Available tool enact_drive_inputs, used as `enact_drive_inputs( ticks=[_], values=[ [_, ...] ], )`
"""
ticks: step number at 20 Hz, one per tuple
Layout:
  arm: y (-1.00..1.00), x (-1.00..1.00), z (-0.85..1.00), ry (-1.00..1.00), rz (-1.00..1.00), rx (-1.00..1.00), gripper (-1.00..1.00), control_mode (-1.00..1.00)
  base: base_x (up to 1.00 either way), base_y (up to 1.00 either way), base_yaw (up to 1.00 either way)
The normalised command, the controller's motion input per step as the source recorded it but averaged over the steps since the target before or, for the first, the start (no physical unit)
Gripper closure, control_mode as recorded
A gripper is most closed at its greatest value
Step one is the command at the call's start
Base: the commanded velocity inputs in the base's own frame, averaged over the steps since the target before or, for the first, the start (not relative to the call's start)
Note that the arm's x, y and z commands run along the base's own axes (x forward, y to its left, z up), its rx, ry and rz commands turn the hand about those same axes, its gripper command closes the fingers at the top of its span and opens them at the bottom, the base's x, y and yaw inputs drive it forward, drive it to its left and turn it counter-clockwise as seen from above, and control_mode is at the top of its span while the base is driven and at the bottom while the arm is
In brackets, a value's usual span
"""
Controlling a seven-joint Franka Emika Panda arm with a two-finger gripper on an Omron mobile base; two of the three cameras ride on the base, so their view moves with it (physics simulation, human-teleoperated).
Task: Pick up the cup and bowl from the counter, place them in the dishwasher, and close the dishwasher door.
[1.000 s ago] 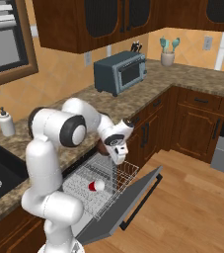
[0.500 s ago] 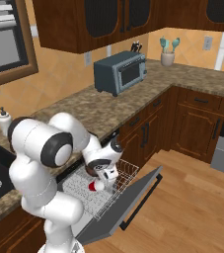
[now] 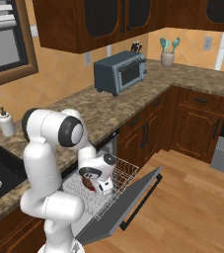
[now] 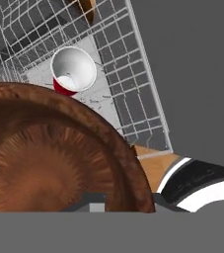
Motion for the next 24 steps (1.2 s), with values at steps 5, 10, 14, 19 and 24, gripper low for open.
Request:
enact_drive_inputs(
  ticks=[5, 10, 14, 19, 24],
  values=[
    [0.02, -0.03, -0.67, 0.00, 0.00, 0.03, 1.00, -1.00, 0.00, 0.00, 0.00],
    [0.11, 0.07, -0.57, 0.00, 0.00, 0.01, 1.00, -1.00, 0.00, 0.00, 0.00],
    [0.15, 0.46, -0.38, 0.00, 0.01, 0.00, 1.00, -1.00, 0.00, 0.00, 0.00],
    [0.05, 0.59, -0.32, 0.00, 0.00, 0.00, 1.00, -1.00, 0.00, 0.00, 0.00],
    [0.02, 0.51, -0.32, 0.02, 0.00, 0.00, 1.00, -1.00, 0.00, 0.00, 0.00]
  ],
)
